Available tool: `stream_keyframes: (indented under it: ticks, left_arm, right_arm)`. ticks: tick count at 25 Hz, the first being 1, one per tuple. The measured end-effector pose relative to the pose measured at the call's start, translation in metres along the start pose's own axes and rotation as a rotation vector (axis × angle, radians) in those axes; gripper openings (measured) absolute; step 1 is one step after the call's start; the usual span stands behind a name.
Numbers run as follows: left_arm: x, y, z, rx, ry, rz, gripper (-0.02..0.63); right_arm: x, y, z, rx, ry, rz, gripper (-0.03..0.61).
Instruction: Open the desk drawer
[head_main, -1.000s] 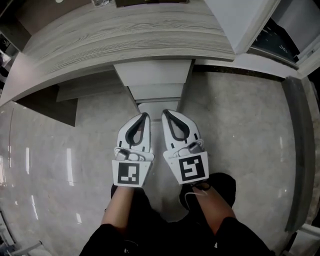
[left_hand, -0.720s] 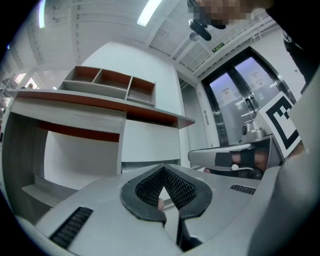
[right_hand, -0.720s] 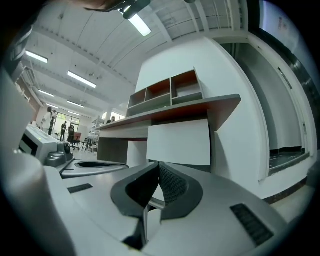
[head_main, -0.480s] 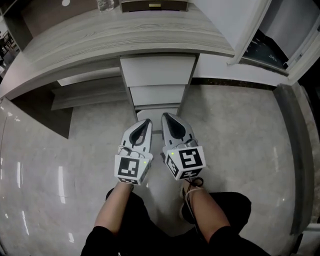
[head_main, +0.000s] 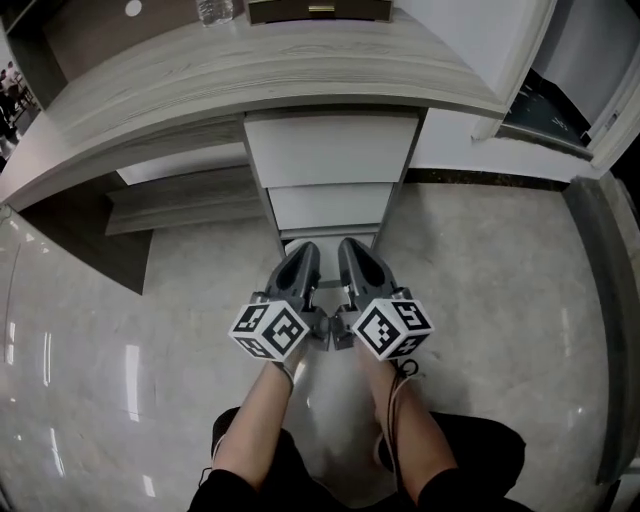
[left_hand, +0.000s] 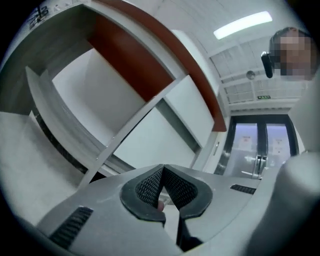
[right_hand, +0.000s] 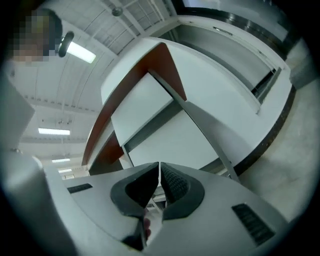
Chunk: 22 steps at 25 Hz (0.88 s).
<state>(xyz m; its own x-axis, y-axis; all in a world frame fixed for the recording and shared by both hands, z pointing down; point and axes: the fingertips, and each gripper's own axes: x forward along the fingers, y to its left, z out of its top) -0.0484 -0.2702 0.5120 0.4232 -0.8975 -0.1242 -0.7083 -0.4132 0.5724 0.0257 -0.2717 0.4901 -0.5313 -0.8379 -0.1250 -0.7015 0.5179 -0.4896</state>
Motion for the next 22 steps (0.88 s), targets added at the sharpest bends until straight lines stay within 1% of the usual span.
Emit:
stream_keyframes:
  ticks: [3,5,7,8,9,10,13,15,18,19,22]
  left_arm:
    - [0.009,0.014,-0.005,-0.089,-0.022,0.014,0.006]
    - [0.014,0.017,-0.006,-0.107,-0.031,-0.006,0.006]
    - [0.017,0.018,-0.007,-0.11,-0.03,-0.035,0.006]
    - [0.019,0.018,-0.008,-0.115,-0.028,-0.049,0.006]
    - [0.02,0.019,-0.009,-0.126,-0.029,-0.06,0.006]
    - [0.021,0.021,-0.009,-0.14,-0.034,-0.068,0.006]
    - [0.025,0.027,-0.007,-0.184,-0.056,-0.07,0.006]
    - [0.028,0.027,-0.008,-0.195,-0.056,-0.074,0.008]
    - [0.033,0.027,-0.011,-0.209,-0.051,-0.084,0.053]
    - [0.034,0.027,-0.012,-0.216,-0.052,-0.087,0.056]
    - [0.037,0.031,-0.015,-0.237,-0.047,-0.096,0.096]
  right_arm:
    - [0.01,-0.012,-0.001,0.146,-0.031,0.038,0.008]
    - [0.015,-0.019,-0.004,0.186,-0.029,0.048,0.008]
    - [0.018,-0.022,-0.008,0.198,-0.019,0.061,0.008]
    - [0.019,-0.023,-0.01,0.2,-0.014,0.07,0.021]
    - [0.021,-0.023,-0.012,0.206,-0.007,0.08,0.065]
    - [0.022,-0.023,-0.013,0.217,-0.002,0.088,0.092]
    - [0.023,-0.03,-0.015,0.236,0.009,0.092,0.097]
    - [0.024,-0.037,-0.016,0.251,0.01,0.092,0.097]
    - [0.027,-0.043,-0.017,0.287,0.012,0.099,0.104]
    - [0.028,-0.045,-0.018,0.294,0.014,0.103,0.112]
    - [0.032,-0.048,-0.02,0.315,0.023,0.115,0.132]
